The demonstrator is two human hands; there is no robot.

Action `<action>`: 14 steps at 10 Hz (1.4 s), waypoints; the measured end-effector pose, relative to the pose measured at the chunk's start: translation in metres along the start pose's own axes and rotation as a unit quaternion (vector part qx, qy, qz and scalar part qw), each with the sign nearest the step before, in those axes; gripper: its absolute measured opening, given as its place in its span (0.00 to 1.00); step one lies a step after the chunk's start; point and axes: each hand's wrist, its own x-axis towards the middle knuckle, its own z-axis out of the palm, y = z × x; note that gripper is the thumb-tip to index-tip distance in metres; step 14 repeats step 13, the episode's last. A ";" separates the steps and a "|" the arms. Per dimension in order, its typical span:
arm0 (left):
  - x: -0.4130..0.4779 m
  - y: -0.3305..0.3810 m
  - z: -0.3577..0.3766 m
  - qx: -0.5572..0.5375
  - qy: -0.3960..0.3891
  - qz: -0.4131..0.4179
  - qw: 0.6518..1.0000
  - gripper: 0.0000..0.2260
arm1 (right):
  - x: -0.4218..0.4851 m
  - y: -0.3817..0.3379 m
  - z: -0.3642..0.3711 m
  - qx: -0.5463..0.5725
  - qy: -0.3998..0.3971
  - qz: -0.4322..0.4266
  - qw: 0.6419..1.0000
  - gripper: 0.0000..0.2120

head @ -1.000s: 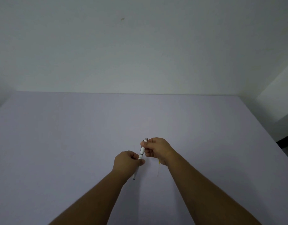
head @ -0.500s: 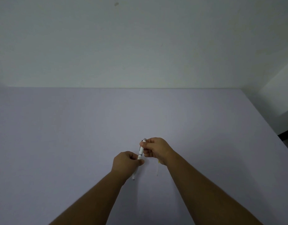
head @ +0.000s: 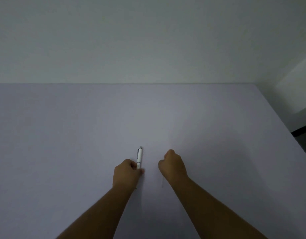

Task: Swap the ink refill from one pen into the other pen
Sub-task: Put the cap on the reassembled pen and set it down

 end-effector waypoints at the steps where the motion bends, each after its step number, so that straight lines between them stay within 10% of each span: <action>1: 0.002 0.000 0.004 0.000 0.000 -0.001 1.000 0.11 | 0.000 -0.004 0.010 0.005 0.001 -0.017 1.000 0.12; 14: -0.006 -0.002 0.003 0.020 -0.005 0.012 1.000 0.14 | -0.013 -0.019 0.019 0.027 0.022 -0.088 0.995 0.09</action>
